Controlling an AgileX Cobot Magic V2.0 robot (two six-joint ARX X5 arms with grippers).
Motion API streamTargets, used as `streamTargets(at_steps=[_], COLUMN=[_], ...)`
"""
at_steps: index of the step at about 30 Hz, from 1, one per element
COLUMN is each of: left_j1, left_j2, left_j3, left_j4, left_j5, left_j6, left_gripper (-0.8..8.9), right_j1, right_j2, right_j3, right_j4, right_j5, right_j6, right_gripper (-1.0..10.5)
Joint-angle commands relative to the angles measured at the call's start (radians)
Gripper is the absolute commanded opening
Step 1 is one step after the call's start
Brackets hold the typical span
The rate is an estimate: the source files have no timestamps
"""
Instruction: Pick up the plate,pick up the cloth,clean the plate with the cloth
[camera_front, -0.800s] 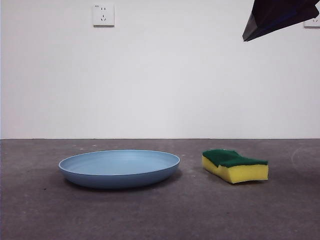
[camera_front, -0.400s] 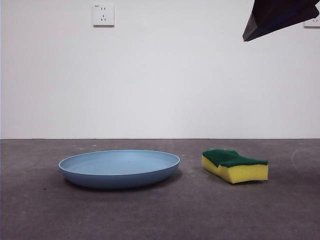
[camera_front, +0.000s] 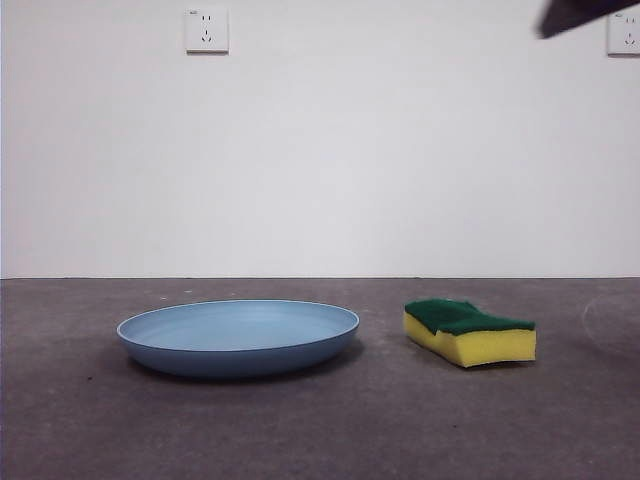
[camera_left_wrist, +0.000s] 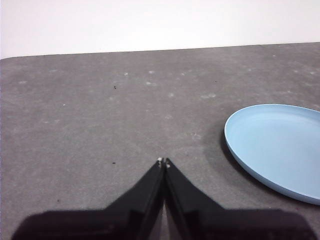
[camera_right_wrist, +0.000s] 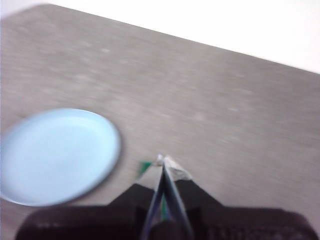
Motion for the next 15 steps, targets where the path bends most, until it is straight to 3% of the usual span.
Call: streamTargets(at_steps=[1,5,10,15], left_j1=[0.003,0.003,0.003,0.003], left_j2=[-0.003,-0.003,-0.003,-0.003], left_j3=[-0.014,-0.014,-0.014,-0.014], left_j4=[0.003,0.003,0.003,0.003], left_j5=[-0.002,-0.002,-0.002,-0.002], left_j6=[-0.006,-0.006,-0.006,-0.006], left_gripper=[-0.03,-0.03,-0.03,-0.03], right_j1=[-0.111,-0.299,-0.488,-0.571], right_j2=[-0.055,-0.134,-0.232,-0.328], right_j3=[-0.008,-0.016,-0.034,-0.094], right_j4=[-0.053,-0.067,-0.066,-0.037], right_j5=[-0.081,-0.257,-0.352,-0.407], right_j6=[-0.055,-0.062,-0.145,-0.174], right_gripper=[0.0,0.0,0.0,0.0])
